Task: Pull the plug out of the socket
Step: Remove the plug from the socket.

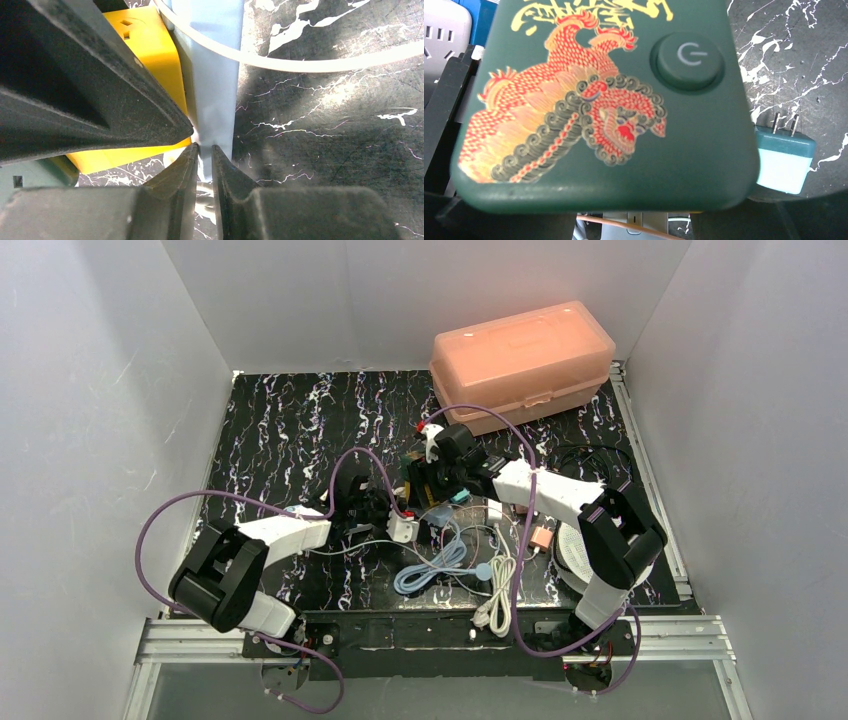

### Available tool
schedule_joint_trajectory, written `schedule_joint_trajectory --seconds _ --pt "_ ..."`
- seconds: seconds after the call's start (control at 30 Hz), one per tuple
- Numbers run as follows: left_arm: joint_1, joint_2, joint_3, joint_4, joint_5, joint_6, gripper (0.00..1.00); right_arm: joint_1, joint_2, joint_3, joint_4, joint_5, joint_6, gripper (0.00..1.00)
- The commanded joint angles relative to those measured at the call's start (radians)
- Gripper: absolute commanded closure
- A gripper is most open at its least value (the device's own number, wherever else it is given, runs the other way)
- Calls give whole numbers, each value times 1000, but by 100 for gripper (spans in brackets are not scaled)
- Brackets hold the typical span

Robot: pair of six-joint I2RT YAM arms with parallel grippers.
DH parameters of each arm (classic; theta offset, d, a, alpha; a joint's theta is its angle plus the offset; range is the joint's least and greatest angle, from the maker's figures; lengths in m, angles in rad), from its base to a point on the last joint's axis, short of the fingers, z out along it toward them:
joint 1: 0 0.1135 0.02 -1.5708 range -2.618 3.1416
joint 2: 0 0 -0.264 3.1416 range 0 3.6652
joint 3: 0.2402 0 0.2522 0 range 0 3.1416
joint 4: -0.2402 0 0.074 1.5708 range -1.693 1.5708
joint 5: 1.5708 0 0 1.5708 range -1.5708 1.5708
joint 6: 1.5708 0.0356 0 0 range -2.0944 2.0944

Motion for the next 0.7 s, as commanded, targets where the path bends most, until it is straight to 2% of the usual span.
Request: schedule_joint_trajectory --seconds 0.0,0.1,0.17,0.2,0.23,0.27,0.3,0.5,0.67 --pt "-26 22 -21 -114 39 14 88 -24 -58 67 212 -85 78 99" --pt "-30 18 -27 -117 37 25 88 -45 -55 70 221 -97 90 99" --pt "-35 13 -30 -102 32 8 82 -48 -49 77 229 -107 96 99" --pt "-38 11 -31 -91 28 -13 74 -48 -45 83 230 -112 97 99" --pt "-42 9 -32 -79 26 -35 59 -48 -39 92 231 -117 103 99" --pt "-46 10 -33 -65 24 -57 49 -48 -32 101 231 -127 111 99" --pt "-50 10 -32 -57 20 -77 46 -48 -26 113 226 -131 118 99" --pt "-69 23 9 -59 -29 -204 45 -48 -17 150 204 -163 147 99" --pt "-78 42 62 -80 -50 -241 54 -47 -30 104 245 -225 220 99"
